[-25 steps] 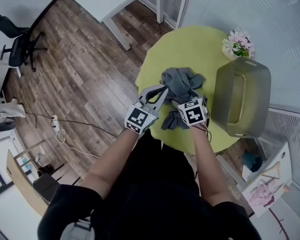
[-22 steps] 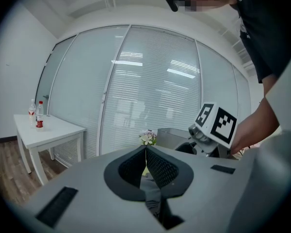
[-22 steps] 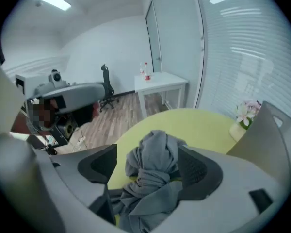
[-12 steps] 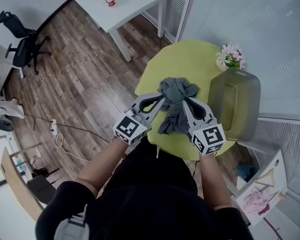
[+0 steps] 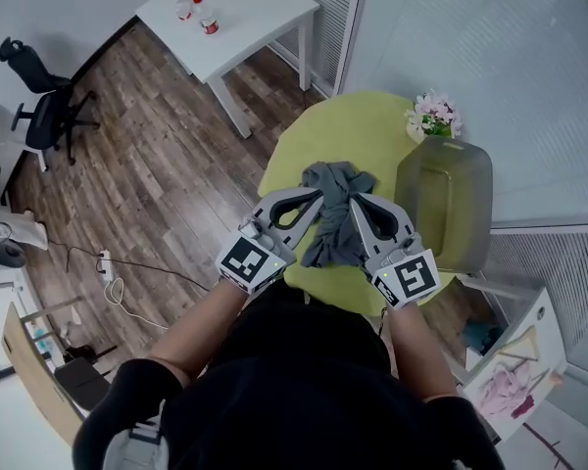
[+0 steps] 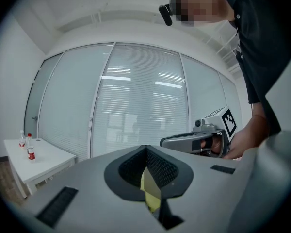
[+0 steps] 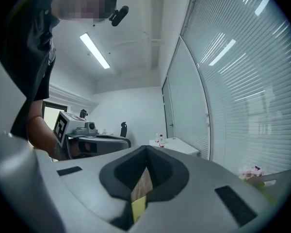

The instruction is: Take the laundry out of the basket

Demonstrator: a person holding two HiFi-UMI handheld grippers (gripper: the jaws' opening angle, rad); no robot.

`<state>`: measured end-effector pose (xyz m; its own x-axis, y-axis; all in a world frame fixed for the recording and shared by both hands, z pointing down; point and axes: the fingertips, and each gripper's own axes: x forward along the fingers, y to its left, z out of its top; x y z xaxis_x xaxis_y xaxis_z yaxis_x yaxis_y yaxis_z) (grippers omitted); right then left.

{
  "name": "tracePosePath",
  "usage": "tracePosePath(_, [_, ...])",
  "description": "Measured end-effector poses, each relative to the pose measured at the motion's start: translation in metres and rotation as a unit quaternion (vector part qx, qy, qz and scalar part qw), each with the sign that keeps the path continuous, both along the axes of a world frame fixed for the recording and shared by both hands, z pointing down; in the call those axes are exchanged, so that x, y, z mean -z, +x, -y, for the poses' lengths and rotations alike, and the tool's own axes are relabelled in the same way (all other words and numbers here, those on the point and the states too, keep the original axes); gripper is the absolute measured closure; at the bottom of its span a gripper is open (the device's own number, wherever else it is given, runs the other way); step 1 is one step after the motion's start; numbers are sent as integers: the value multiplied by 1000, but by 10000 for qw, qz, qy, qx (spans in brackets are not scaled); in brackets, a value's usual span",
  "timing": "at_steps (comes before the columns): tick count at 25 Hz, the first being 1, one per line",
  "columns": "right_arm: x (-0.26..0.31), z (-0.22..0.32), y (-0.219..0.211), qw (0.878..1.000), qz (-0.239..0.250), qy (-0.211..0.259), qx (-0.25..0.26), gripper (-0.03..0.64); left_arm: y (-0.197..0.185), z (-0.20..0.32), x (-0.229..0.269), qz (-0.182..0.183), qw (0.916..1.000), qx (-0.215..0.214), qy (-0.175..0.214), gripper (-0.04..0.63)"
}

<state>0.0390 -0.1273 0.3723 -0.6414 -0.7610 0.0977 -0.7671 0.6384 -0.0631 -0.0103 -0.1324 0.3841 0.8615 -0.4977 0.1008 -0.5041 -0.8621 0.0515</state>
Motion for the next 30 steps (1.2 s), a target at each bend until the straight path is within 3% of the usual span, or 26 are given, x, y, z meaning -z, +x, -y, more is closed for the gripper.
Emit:
tracePosePath(6, [10, 1, 8, 9998, 23, 198, -35, 595, 16, 4, 15, -184, 9998, 26, 99, 586])
tracePosePath(11, [17, 1, 10, 9995, 84, 298, -6, 595, 19, 9, 17, -270, 9996, 56, -37, 586])
tracePosePath(16, [18, 0, 13, 9994, 43, 336, -64, 595, 26, 7, 18, -258, 9996, 27, 55, 586])
tracePosePath(21, [17, -3, 16, 9994, 48, 323, -135, 595, 28, 0, 15, -8, 9999, -113, 104, 586])
tracePosePath(30, [13, -8, 20, 9995, 41, 262, -179, 595, 31, -4, 14, -166, 9998, -52, 71, 586])
